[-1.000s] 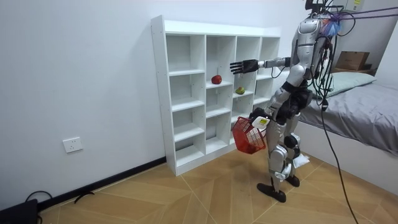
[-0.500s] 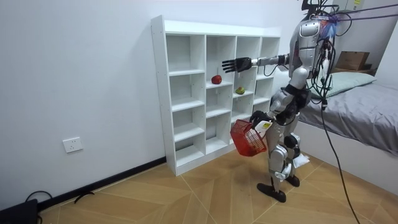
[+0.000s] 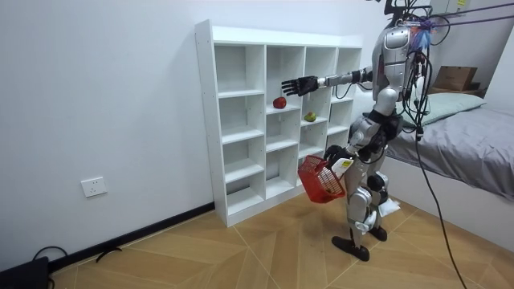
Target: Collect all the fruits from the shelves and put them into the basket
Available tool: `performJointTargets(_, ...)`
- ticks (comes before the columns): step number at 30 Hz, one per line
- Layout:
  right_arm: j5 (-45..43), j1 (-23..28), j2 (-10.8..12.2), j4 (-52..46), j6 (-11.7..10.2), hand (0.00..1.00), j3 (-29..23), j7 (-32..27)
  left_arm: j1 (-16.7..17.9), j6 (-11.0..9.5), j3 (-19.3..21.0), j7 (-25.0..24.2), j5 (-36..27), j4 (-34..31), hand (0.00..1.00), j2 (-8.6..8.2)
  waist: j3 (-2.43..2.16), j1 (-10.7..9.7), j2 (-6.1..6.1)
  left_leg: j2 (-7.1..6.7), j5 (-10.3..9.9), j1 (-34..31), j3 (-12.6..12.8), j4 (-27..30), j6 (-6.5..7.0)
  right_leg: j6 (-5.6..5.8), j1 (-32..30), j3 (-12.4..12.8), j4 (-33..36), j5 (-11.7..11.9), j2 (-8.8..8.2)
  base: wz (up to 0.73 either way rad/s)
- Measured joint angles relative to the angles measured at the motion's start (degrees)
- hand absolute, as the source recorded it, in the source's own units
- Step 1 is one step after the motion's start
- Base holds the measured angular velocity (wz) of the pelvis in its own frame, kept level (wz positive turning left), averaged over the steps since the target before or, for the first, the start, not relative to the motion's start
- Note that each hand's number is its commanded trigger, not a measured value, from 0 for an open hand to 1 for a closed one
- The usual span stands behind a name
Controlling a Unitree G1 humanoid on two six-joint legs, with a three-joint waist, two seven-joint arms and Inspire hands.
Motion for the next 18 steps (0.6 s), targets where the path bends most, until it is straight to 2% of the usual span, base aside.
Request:
performJointTargets(1, -0.58, -1.18, -0.12, 1.71, 0.00, 0.00, -0.19, -0.56, -0.12, 0.04, 0.45, -0.01, 0.05, 0.00, 1.00, -0.14, -0.17, -0.02, -0.26, 0.00, 0.00, -0.58, -0.03, 0.11, 0.00, 0.00, -0.37, -0.12, 0.00, 0.00, -0.01, 0.03)
performJointTargets(4, -1.21, -3.61, -0.56, 4.58, -0.01, 0.00, -0.80, -1.88, -0.51, 0.08, 0.87, -0.03, 0.05, 0.00, 1.00, -0.29, -0.03, -0.03, -0.39, -0.03, 0.00, -1.71, -0.63, 0.76, -0.01, 0.00, -1.09, -0.62, 0.00, 0.00, -0.02, 0.11)
performJointTargets(7, -1.57, -4.67, -0.94, 6.10, -0.19, 0.00, -2.26, -2.62, -1.00, 0.13, 0.86, -0.07, 0.05, 0.00, 1.00, -0.27, 0.19, 0.10, -0.61, -0.08, 0.01, -2.65, -1.26, 1.07, -0.03, 0.00, -1.70, -1.15, 0.02, 0.00, -0.02, 0.11)
performJointTargets(8, -1.68, -5.30, -1.22, 6.88, -0.37, 0.00, -2.34, -2.96, -1.26, 0.13, 0.86, -0.09, 0.06, 0.01, 1.00, -0.24, 0.51, 0.09, -0.70, -0.07, 0.02, -2.90, -1.30, 1.14, -0.04, 0.00, -1.88, -1.18, 0.02, 0.00, -0.02, 0.00)
performJointTargets(11, -2.03, -5.53, -1.80, 6.90, -0.42, 0.00, -2.65, -3.83, -1.66, 0.13, 0.87, -0.37, 0.06, 0.01, 1.00, -0.17, 0.67, -0.01, -1.02, -0.07, 0.03, -4.19, -1.37, 1.53, -0.05, -0.10, -2.97, -1.25, 0.06, 0.06, -0.01, 0.00)
performJointTargets(13, -3.54, -5.53, -2.88, 7.06, -0.42, 0.00, -2.96, -4.73, -1.89, 0.13, 0.84, -0.89, 0.07, 0.03, 1.00, -0.12, 0.65, -0.07, -1.17, -0.17, 0.04, -5.41, -1.55, 1.78, -0.04, -0.15, -4.00, -1.35, 0.10, 0.10, -0.06, 0.04)
performJointTargets(18, -3.70, -6.27, -2.98, 8.50, -0.42, 0.00, -4.68, -8.13, -2.13, 0.15, 0.77, -1.14, 0.07, 0.03, 1.00, -0.05, 0.61, -0.18, -1.38, -0.21, 0.04, -6.33, -1.87, 1.90, -0.04, -0.15, -4.77, -1.65, 0.08, 0.10, -0.08, 0.04)
